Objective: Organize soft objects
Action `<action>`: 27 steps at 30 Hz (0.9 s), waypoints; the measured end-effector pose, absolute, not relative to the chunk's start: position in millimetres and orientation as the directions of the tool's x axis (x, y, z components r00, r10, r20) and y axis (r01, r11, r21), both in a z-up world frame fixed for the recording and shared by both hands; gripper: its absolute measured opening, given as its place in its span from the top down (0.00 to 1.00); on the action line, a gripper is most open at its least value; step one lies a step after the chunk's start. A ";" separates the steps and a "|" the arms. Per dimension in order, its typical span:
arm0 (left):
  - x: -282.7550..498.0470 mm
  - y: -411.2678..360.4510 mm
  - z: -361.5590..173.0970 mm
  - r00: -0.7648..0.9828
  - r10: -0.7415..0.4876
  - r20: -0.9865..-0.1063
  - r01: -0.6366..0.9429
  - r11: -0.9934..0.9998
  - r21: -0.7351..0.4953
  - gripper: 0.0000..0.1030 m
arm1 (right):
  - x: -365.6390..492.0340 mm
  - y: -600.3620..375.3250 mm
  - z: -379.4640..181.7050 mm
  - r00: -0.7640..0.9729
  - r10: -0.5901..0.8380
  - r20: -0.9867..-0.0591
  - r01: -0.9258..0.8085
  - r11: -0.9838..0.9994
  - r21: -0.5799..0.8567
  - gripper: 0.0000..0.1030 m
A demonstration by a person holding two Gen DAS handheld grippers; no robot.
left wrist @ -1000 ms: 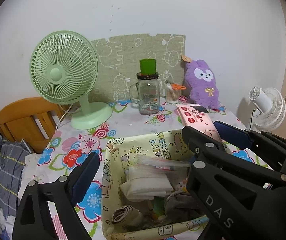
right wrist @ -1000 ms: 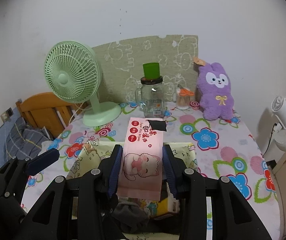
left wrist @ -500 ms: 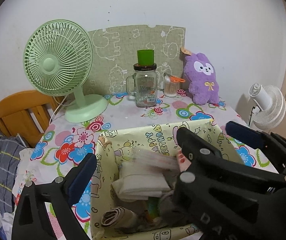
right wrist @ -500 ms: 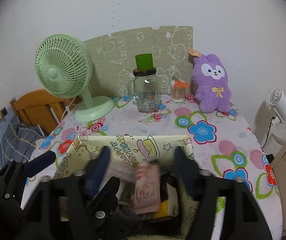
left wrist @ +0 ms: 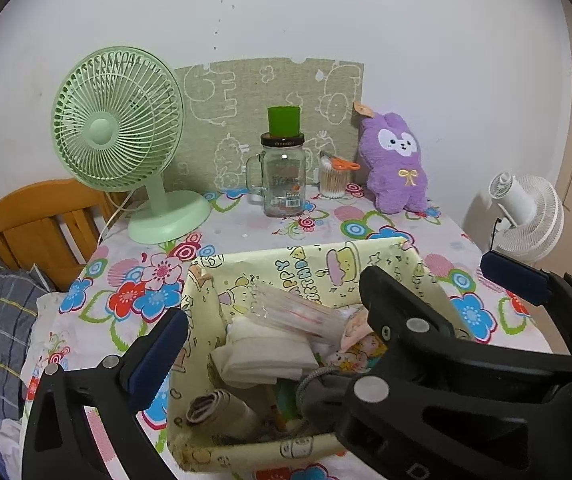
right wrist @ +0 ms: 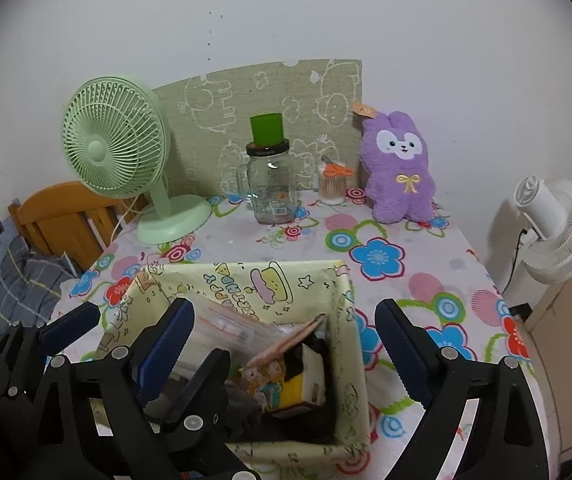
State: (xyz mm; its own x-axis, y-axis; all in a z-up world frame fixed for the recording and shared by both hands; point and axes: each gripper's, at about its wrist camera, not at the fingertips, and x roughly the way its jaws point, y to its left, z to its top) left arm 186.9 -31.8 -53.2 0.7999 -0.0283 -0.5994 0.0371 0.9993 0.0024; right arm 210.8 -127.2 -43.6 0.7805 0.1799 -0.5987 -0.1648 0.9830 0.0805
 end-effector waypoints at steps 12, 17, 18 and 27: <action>153.5 -38.2 -35.3 0.827 -0.031 -0.561 0.035 0.999 -0.004 0.00 | 172.7 -136.7 -21.5 0.796 0.117 -0.594 -0.119 0.992 0.037 0.07; 135.7 -37.1 -26.6 0.831 -0.011 -0.556 0.029 0.999 0.024 0.00 | 155.7 -140.6 -13.2 0.809 0.109 -0.578 -0.117 0.993 0.023 0.07; 132.4 -35.8 -24.9 0.832 -0.011 -0.555 0.027 0.999 0.022 0.00 | 151.2 -141.7 -10.7 0.812 0.106 -0.574 -0.116 0.993 0.020 0.07; 95.3 -23.7 -4.7 0.861 -0.019 -0.508 0.026 1.000 0.006 0.00 | 110.8 -147.4 14.4 0.852 0.084 -0.518 -0.104 0.994 -0.010 0.07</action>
State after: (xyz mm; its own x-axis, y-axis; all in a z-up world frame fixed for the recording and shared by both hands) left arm 95.3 -23.7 -4.7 0.8614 -0.0190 -0.5076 0.0257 0.9997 0.0061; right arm 110.8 -147.4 14.4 0.8515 0.0838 -0.5176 -0.1042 0.9945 -0.0105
